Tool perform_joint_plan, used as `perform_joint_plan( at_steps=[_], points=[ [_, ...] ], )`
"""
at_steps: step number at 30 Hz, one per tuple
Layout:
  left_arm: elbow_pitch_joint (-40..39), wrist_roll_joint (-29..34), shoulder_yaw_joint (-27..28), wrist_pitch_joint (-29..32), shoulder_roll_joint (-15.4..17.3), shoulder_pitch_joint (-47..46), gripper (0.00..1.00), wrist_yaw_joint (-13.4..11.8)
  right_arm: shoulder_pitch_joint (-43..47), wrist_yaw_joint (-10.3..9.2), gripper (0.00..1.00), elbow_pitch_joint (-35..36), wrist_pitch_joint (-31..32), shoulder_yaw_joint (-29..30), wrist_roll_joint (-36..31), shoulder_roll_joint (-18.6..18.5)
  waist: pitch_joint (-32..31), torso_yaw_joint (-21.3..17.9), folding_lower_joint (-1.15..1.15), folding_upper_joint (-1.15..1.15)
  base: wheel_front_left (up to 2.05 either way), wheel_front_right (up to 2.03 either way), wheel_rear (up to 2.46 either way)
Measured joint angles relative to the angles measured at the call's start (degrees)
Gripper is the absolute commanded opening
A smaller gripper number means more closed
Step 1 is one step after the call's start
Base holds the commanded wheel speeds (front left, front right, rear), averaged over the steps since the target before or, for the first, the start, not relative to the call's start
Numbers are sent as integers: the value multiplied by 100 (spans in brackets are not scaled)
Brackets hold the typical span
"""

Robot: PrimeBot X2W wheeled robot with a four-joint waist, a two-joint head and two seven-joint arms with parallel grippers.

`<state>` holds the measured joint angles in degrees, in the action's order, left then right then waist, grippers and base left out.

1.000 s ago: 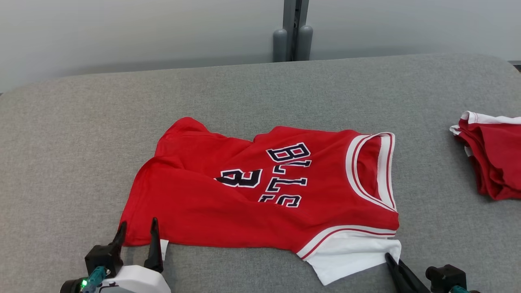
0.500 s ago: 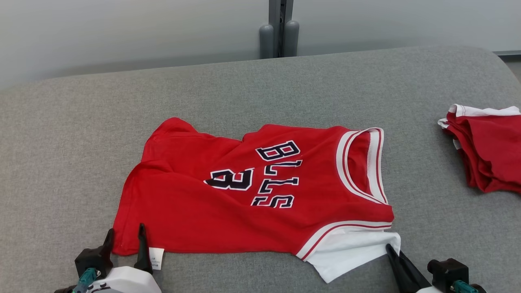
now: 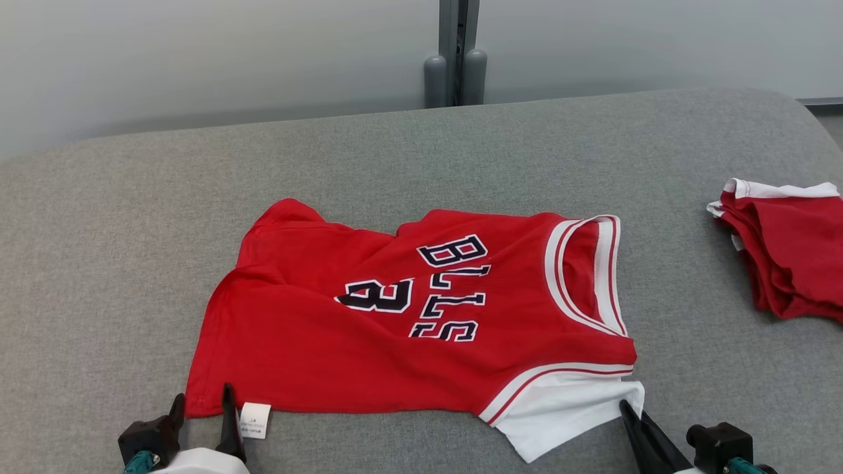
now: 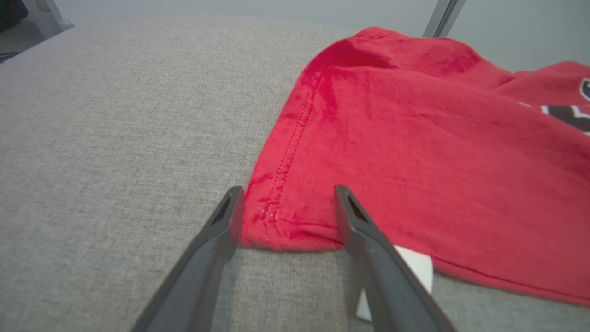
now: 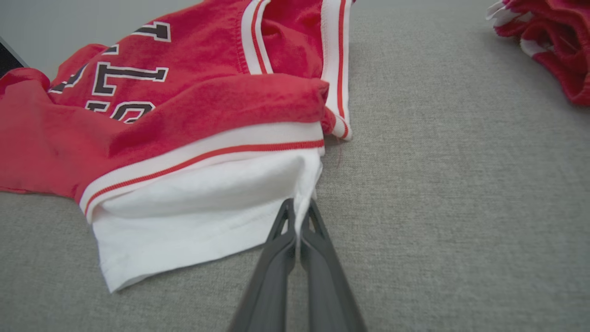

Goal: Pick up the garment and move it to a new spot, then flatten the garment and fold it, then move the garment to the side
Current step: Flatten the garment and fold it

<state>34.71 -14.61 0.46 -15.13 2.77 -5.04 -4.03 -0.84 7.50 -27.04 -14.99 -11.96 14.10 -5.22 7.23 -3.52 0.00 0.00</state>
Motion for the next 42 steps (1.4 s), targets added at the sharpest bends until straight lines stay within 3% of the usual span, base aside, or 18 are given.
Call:
perform_joint_plan(
  at_steps=[11, 12, 13, 14, 22, 29, 36, 42],
  points=[
    [242, -192, -29, 1, 0, 20, 100, -49, 20, 0, 0, 5, 1, -53, 9, -11, -113, 15, 0, 0, 0, 0, 0],
    [252, -192, -33, 1, -4, 20, 93, -48, 20, 0, 0, 11, 0, -57, 12, -12, -115, 17, 0, 0, 0, 0, 0],
    [256, -183, -40, 1, 0, 18, 37, -9, 20, 0, 0, 18, 0, -58, 19, -14, -115, 18, 0, 0, 0, 0, 0],
    [247, -163, -38, 1, 0, 14, 0, -7, 20, 0, 0, 21, 0, -65, 21, -14, -113, 19, 0, 0, 0, 0, 0],
    [101, -43, 19, 1, -1, -17, 0, 97, -6, 0, 0, 80, 1, -68, 96, -13, -140, -5, 0, 0, 0, 0, 0],
    [-520, 133, 120, 2, -1, -96, 0, 270, -291, 0, 0, 678, 1, 43, 417, 7, -264, -42, 0, 0, 0, 0, 0],
    [-1526, 533, 301, 4, 15, -635, 0, 556, -1183, -1, 0, 1474, 1, 166, 762, -285, -515, -86, 0, 0, 0, 0, 0],
    [-1913, 867, 330, 4, 341, -1611, 0, 793, -2309, -1, 0, 1849, 1, 261, 927, -631, -649, -62, 0, 0, 0, 0, 0]
  ],
)
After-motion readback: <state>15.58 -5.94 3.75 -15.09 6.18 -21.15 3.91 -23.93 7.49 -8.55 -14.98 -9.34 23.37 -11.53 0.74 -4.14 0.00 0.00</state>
